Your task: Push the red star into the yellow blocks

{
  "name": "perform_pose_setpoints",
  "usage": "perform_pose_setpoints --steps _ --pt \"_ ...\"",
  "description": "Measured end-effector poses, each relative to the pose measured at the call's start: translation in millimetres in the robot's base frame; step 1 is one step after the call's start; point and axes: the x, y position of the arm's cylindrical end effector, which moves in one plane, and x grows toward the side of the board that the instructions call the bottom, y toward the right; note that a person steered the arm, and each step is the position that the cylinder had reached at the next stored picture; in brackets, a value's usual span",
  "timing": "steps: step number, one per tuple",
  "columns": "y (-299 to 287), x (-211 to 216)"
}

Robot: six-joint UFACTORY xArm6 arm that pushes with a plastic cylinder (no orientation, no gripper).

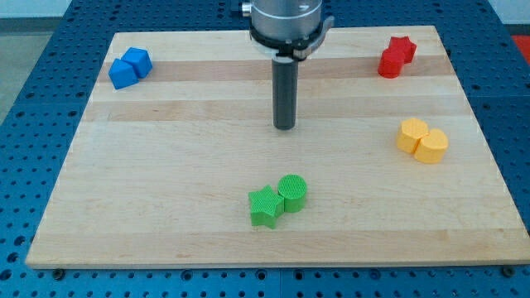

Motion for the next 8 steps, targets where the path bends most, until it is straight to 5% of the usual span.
perform_pose_setpoints --steps 2,6,8 --pt "27.2 -128.9" --pt "150.5 -148.3" --pt "151.0 -188.4"
